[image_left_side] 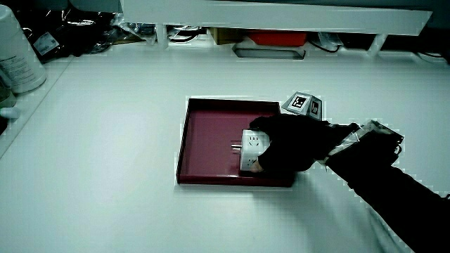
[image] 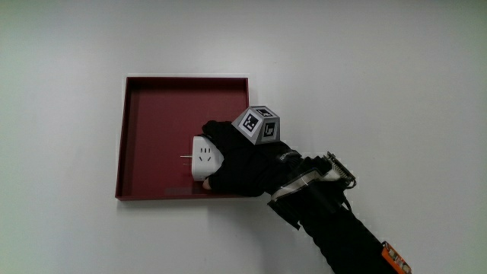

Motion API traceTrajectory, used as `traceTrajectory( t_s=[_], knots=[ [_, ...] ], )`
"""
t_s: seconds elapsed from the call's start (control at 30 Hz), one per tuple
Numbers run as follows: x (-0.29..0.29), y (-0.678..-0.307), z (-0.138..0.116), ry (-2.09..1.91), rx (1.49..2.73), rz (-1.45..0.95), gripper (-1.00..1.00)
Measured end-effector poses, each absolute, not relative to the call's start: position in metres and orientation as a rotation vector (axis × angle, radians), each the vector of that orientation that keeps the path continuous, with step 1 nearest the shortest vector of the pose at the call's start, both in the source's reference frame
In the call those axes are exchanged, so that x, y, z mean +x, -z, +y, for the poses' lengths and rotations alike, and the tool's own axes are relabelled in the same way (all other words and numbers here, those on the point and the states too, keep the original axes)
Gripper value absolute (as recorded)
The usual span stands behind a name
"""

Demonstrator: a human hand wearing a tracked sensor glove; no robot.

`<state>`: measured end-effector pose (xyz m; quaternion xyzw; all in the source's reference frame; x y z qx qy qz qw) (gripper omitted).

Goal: Place socket

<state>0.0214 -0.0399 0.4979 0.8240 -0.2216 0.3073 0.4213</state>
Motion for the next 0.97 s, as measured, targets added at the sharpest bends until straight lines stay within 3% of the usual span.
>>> traceTrajectory(
  t_s=[0.17, 0.33, 0.37, 0.53, 0.73, 0.97],
  knots=[
    [0.026, -0.496, -0.041, -0.792, 1.99, -0.552, -0.45],
    [0.038, -0.479, -0.043, -0.819, 1.999, -0.593, -0.7],
    [0.041, -0.482, -0.044, -0.896, 1.903, -0.611, -0.75],
    [0.063, -0.445, -0.043, -0.989, 1.846, -0.623, -1.0],
    [0.089, -0.406, -0.039, -1.083, 1.813, -0.665, -1.0],
    [0.113, -0.365, -0.037, -0.967, 1.942, -0.64, -1.0]
  ],
)
